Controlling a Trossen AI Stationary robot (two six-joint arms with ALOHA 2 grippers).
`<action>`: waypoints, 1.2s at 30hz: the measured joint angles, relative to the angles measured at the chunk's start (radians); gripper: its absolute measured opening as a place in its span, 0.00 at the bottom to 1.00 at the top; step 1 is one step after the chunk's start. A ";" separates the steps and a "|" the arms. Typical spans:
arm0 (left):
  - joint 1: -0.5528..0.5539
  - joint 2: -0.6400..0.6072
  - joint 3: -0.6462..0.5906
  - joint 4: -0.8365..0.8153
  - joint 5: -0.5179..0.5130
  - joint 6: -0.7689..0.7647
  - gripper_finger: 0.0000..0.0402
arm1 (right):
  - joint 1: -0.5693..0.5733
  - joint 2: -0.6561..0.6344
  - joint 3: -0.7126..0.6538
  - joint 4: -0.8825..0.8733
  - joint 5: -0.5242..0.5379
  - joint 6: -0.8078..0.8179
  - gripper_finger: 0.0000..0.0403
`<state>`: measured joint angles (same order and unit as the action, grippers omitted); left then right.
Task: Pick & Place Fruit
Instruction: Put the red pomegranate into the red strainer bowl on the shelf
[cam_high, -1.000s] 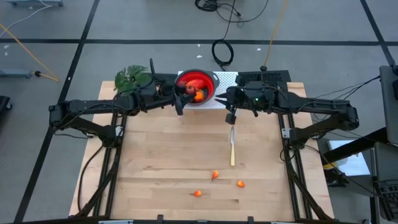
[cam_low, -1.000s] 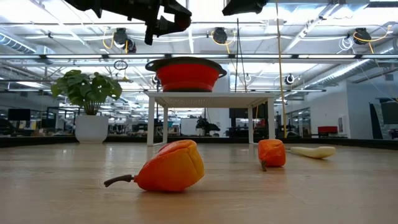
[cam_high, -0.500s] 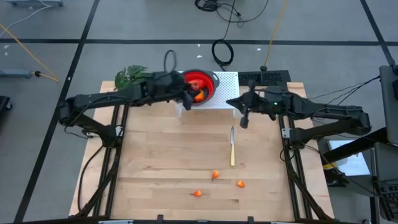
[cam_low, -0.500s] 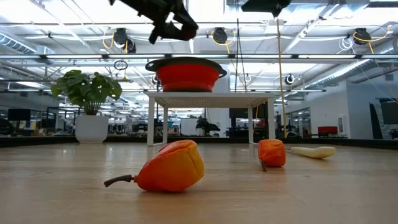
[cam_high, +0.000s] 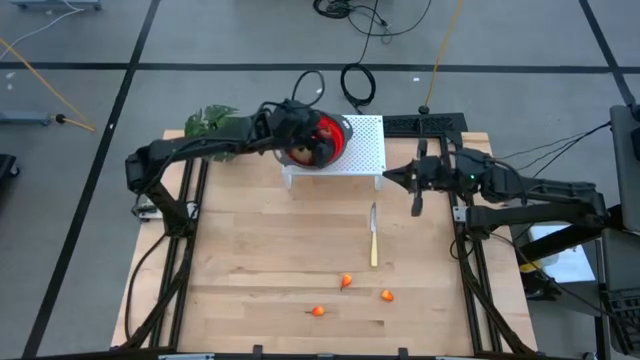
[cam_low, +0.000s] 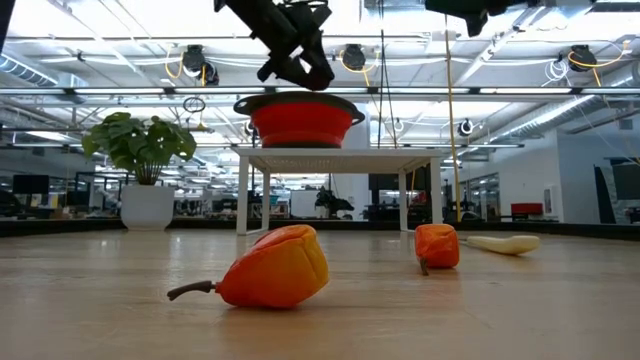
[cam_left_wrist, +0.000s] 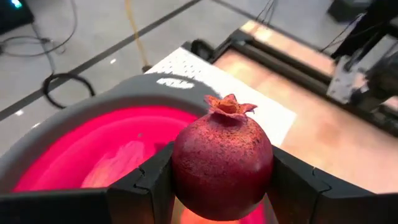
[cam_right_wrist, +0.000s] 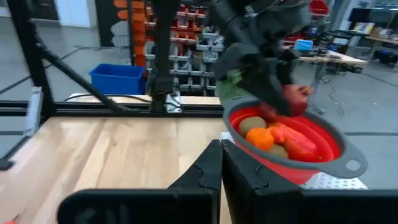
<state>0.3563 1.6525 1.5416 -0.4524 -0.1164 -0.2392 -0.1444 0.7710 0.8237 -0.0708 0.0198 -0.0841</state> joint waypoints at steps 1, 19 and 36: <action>0.004 0.003 0.003 -0.008 -0.012 0.002 0.50 | 0.000 -0.013 -0.012 0.002 -0.010 0.000 0.00; 0.050 0.013 0.005 -0.125 -0.049 0.045 0.50 | 0.000 -0.031 -0.035 0.000 -0.022 -0.014 0.00; 0.059 0.013 0.005 -0.201 -0.095 0.017 0.50 | 0.000 -0.031 -0.035 -0.001 -0.021 -0.016 0.00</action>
<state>0.4158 1.6653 1.5467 -0.6538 -0.2114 -0.2226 -0.1444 0.7403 0.7887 -0.0715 -0.0017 -0.1002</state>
